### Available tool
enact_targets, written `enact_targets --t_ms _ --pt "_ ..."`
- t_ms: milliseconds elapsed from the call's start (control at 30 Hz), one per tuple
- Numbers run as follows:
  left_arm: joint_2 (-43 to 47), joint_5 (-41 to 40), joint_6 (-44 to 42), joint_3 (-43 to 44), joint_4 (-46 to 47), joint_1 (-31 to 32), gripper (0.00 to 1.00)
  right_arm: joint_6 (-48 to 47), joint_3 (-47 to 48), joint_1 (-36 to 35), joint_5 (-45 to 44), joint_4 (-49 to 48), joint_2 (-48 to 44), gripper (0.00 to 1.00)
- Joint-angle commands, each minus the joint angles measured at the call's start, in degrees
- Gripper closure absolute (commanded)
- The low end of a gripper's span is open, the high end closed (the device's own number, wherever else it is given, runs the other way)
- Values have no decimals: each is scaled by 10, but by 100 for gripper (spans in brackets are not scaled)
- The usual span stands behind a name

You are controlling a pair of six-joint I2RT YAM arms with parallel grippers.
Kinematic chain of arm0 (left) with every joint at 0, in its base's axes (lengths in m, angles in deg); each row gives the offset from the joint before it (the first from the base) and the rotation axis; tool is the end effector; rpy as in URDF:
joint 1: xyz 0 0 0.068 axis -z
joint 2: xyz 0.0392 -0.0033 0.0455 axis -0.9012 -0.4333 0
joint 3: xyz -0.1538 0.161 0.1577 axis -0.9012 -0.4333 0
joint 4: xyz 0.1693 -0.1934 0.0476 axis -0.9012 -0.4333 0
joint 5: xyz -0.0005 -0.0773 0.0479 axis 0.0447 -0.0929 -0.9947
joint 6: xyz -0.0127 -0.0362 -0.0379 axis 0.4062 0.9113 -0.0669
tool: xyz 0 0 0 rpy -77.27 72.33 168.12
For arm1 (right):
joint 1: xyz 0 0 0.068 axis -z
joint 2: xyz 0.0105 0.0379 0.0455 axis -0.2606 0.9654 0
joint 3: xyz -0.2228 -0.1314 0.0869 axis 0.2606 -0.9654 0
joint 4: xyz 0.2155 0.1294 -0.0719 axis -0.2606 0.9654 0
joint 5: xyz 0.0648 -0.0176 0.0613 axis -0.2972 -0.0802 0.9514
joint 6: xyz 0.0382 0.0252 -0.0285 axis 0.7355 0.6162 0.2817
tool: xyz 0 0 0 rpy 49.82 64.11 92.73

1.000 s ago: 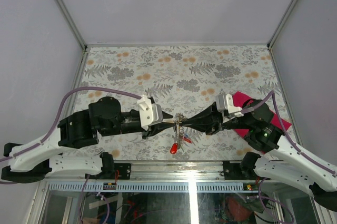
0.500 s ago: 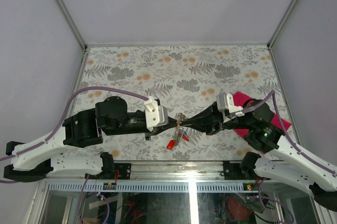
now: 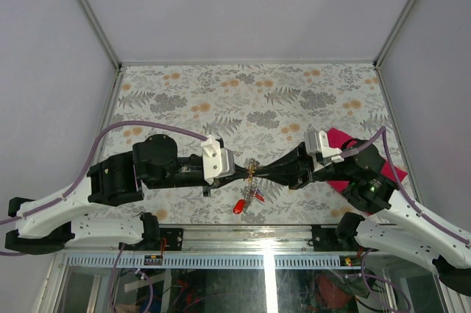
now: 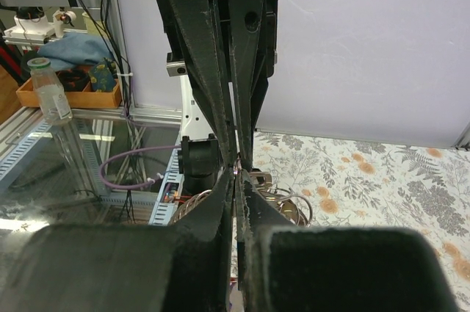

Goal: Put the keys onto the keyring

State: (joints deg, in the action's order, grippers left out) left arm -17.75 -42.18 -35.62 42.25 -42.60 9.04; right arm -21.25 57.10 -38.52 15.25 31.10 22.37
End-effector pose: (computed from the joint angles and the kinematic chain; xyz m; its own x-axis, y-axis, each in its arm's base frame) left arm 0.0467 -0.1727 0.4512 0.1774 0.2355 -0.9555 0.9719 0.1106 0.2077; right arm 0.0749 0.1395 0.4048 0.1059 0.2927 -0.9503 -0.9913 -0.0444 -0.1241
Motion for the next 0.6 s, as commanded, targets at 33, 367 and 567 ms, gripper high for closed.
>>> enact_targets --t_ms 33,367,567 --pt "5 5 -4 19 16 2 96 23 12 1 -10 -90 -19 100" --pt "5 10 0 19 21 2 88 35 10 1 -9 -104 -22 100" --pt "2 15 -1 20 24 1 84 39 7 1 -8 -106 -21 100"
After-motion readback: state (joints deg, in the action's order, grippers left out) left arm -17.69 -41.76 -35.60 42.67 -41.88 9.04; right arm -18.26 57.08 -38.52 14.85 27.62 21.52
